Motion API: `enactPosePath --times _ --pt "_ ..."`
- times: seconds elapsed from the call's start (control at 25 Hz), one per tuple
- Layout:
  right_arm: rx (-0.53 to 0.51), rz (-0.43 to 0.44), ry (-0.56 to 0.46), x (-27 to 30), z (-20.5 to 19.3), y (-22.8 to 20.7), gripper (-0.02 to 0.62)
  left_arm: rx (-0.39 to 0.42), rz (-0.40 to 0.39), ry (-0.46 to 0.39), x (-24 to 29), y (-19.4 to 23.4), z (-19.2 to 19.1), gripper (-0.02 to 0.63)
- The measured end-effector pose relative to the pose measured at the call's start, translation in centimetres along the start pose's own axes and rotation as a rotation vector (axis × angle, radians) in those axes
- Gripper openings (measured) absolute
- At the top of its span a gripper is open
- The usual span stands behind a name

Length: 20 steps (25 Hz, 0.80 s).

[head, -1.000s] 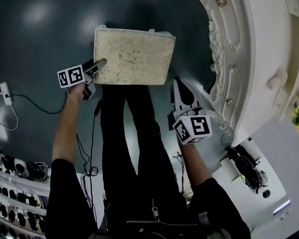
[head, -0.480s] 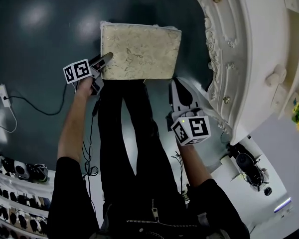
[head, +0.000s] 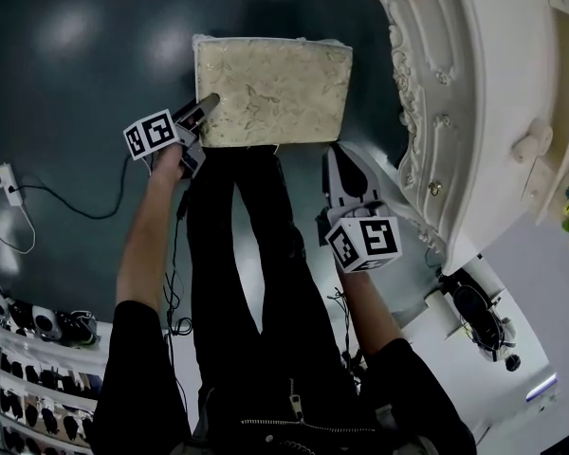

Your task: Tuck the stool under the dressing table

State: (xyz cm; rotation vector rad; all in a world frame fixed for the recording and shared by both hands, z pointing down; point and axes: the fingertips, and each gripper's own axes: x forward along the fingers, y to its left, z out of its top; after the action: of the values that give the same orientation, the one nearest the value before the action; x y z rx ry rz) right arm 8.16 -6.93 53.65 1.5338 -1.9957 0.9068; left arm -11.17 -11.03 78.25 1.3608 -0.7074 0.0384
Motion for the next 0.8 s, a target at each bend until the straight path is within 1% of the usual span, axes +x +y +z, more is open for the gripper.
enactPosePath --times 0.36,0.56,0.8 --pt "0.004 -0.024 -0.004 -0.4 0.0 -1.5 0.006 -0.037 -0.030 -0.020 2.8 -1.7 -0.6 0.333" --pt "-0.005 -0.068 0.003 -0.7 0.2 -4.0 0.006 -0.047 -0.050 -0.030 5.8 -3.3 -0.8 0.333" --pt "-0.004 -0.090 -0.025 -1.5 -0.2 -4.1 0.006 -0.046 -0.067 -0.035 7.1 -4.4 -0.4 0.333"
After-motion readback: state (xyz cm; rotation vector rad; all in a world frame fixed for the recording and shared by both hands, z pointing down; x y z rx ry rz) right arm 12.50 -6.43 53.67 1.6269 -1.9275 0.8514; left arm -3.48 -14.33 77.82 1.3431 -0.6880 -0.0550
